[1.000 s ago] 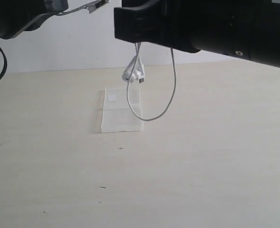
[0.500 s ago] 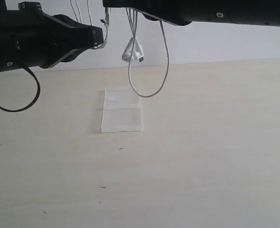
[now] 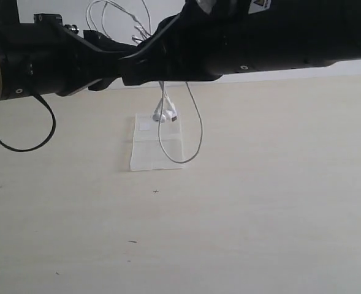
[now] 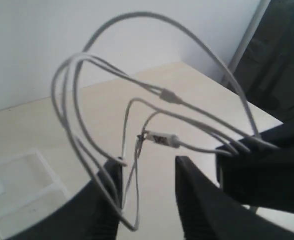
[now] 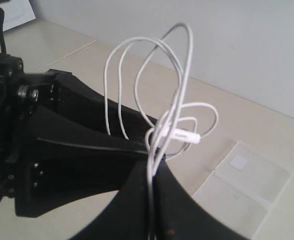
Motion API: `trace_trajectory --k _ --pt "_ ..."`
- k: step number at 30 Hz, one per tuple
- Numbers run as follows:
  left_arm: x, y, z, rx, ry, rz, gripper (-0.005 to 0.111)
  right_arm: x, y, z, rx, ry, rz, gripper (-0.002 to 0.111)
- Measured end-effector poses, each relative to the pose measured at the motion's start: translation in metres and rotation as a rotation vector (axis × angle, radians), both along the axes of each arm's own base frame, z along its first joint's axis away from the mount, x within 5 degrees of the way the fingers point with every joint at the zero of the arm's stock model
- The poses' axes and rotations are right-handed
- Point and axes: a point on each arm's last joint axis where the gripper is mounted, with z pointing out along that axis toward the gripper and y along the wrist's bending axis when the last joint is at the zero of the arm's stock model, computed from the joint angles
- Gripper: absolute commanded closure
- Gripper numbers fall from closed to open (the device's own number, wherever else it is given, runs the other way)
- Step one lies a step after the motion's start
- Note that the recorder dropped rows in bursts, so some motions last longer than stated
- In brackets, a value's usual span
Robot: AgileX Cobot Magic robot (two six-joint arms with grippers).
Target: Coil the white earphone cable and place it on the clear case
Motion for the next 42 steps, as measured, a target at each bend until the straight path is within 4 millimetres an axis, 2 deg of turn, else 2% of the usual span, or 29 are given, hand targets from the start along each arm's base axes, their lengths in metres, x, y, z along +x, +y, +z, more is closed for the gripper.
trace_trajectory --k 3,11,17,23,25,27,30,36,39,42 --pt "0.001 0.002 -0.001 0.014 0.005 0.023 0.050 0.004 -0.004 0.000 -0.003 -0.003 -0.017 0.108" --pt "0.004 0.008 -0.004 0.054 0.020 0.093 0.050 0.020 -0.022 0.000 0.008 0.010 -0.101 0.108" --pt "0.006 0.010 -0.006 0.068 0.029 0.114 0.050 0.022 -0.022 0.003 0.011 0.001 -0.105 0.108" --pt "0.010 0.014 -0.013 0.109 0.054 0.175 0.051 0.024 -0.021 0.016 0.023 -0.041 -0.100 0.108" --pt "0.011 0.018 -0.014 0.132 0.061 0.212 0.058 0.025 -0.021 0.019 0.018 -0.052 -0.096 0.108" --pt "0.013 0.024 -0.016 0.165 0.074 0.273 0.072 0.025 -0.021 0.020 0.015 -0.060 -0.095 0.108" --pt "0.015 0.035 -0.020 0.226 0.099 0.385 0.107 0.026 -0.020 0.020 0.016 -0.067 -0.096 0.108" --pt "0.014 0.054 -0.024 0.429 0.108 0.522 0.107 0.032 -0.016 0.013 0.021 -0.055 -0.109 0.108" --pt "0.012 0.061 -0.028 0.477 0.135 0.573 0.107 0.041 -0.010 0.000 0.035 -0.016 -0.132 0.108" --pt "0.007 0.063 -0.040 0.502 0.169 0.570 0.107 0.054 -0.001 -0.014 0.047 0.026 -0.157 0.108"
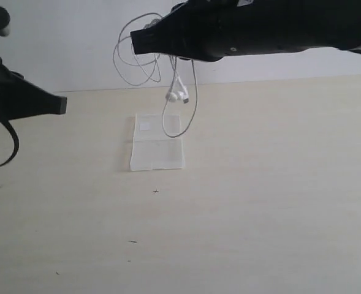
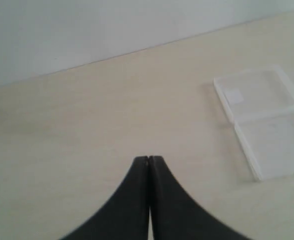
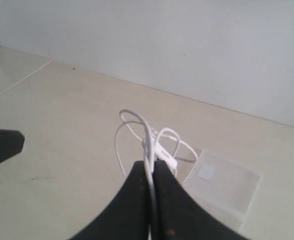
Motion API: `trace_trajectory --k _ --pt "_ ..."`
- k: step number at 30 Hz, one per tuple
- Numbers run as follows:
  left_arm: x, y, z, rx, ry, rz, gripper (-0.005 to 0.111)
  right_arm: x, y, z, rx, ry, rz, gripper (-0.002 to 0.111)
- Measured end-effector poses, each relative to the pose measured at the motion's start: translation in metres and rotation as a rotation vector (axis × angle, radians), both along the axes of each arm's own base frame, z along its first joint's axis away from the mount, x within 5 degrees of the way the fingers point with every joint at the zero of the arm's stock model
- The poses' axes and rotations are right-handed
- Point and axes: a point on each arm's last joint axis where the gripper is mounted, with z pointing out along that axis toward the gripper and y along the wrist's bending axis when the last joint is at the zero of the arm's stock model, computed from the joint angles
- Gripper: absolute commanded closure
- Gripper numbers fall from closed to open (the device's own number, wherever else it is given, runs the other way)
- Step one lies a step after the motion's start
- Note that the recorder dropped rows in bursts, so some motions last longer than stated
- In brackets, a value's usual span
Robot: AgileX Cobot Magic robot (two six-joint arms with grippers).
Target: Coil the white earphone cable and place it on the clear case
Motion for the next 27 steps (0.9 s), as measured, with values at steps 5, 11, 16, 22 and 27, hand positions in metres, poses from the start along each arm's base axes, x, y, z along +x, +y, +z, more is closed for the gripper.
trace_trajectory --k 5,11,16,22,27 --pt "-0.013 -0.002 -0.028 -0.049 0.084 -0.041 0.107 0.024 0.023 -0.004 -0.005 0.087 0.010 0.108" --pt "-0.031 0.003 -0.057 -0.073 0.189 -0.024 0.107 0.051 0.043 -0.011 -0.091 0.210 -0.016 0.108" --pt "-0.048 0.010 -0.077 -0.075 0.258 0.000 0.107 0.068 0.047 -0.026 -0.225 0.318 -0.093 0.108" --pt "-0.064 0.009 -0.087 -0.147 0.280 -0.039 0.107 0.090 0.062 -0.049 -0.322 0.454 -0.144 0.108" --pt "-0.070 0.008 -0.086 -0.198 0.272 -0.051 0.107 0.110 0.073 -0.071 -0.330 0.464 -0.206 0.108"
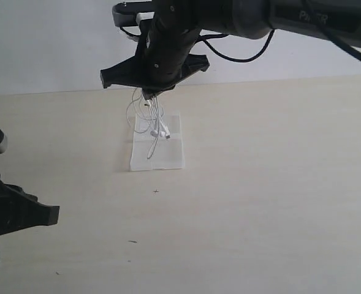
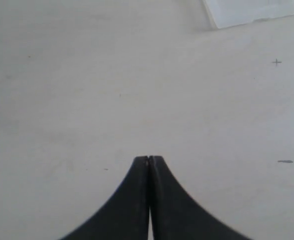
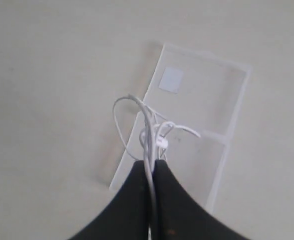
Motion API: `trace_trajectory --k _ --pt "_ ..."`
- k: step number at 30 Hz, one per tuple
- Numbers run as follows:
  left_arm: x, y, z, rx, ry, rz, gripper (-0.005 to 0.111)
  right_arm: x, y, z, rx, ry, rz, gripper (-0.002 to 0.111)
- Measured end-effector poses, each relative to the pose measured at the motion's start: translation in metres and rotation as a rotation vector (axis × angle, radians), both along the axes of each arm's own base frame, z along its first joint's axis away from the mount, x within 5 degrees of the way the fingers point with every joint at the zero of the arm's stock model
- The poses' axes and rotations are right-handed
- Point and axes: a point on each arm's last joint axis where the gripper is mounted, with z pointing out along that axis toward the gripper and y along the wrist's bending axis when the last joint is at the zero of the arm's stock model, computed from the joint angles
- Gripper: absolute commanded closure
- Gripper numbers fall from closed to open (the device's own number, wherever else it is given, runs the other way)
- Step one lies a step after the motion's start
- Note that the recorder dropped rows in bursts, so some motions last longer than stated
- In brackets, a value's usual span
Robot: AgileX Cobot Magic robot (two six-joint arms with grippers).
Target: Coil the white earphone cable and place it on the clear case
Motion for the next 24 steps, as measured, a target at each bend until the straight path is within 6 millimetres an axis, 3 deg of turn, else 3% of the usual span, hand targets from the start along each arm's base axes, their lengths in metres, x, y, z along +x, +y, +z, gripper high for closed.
trace_trajectory --k 17,24 --pt "-0.016 0.000 -0.018 -0.051 0.056 -0.028 0.107 0.024 0.007 -0.046 -0.023 -0.058 -0.098 0.108" --pt "-0.018 0.000 -0.019 -0.053 0.060 -0.031 0.107 0.022 0.006 -0.050 -0.047 -0.031 -0.110 0.108"
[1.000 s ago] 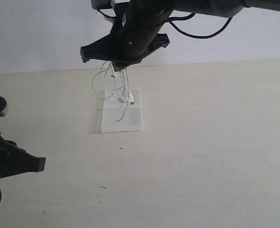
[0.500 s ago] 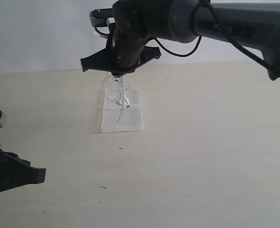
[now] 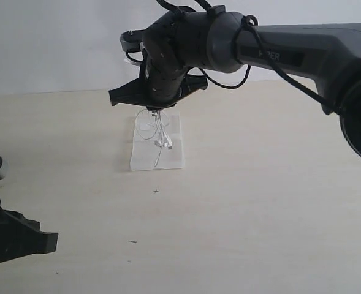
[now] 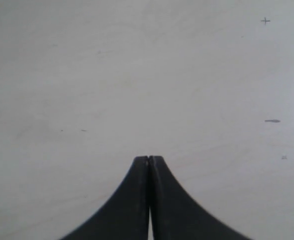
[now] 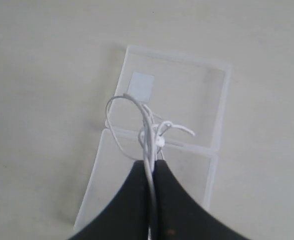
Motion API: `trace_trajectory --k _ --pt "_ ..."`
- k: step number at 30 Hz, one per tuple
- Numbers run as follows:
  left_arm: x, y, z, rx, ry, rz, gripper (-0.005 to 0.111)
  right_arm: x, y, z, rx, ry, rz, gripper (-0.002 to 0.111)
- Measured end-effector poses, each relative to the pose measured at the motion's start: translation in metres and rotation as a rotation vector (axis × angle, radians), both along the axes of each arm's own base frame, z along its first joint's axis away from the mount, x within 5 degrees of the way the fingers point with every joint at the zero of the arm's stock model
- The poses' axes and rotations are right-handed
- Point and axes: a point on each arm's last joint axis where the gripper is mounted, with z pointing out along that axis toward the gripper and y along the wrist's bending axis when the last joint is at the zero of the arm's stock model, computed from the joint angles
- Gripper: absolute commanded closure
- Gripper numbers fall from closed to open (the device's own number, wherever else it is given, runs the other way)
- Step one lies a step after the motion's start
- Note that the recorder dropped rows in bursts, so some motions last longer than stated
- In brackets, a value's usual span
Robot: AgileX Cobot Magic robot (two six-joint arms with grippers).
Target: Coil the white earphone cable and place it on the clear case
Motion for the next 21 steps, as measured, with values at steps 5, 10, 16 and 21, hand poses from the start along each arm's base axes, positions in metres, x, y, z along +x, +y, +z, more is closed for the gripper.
trace_trajectory --k 5,10,16,21 --pt "0.000 0.000 0.000 -0.002 -0.001 -0.001 0.107 -0.003 -0.002 0.005 -0.008 0.020 0.003 0.108" --pt "0.000 0.000 0.000 -0.002 -0.001 -0.001 0.107 -0.010 -0.003 0.006 -0.036 0.092 0.037 0.108" --pt "0.000 0.000 0.000 -0.002 -0.001 -0.001 0.107 -0.019 -0.003 0.014 -0.026 0.151 0.069 0.108" --pt "0.000 0.000 0.000 -0.002 -0.001 -0.002 0.107 -0.021 -0.005 0.016 -0.045 0.170 0.084 0.108"
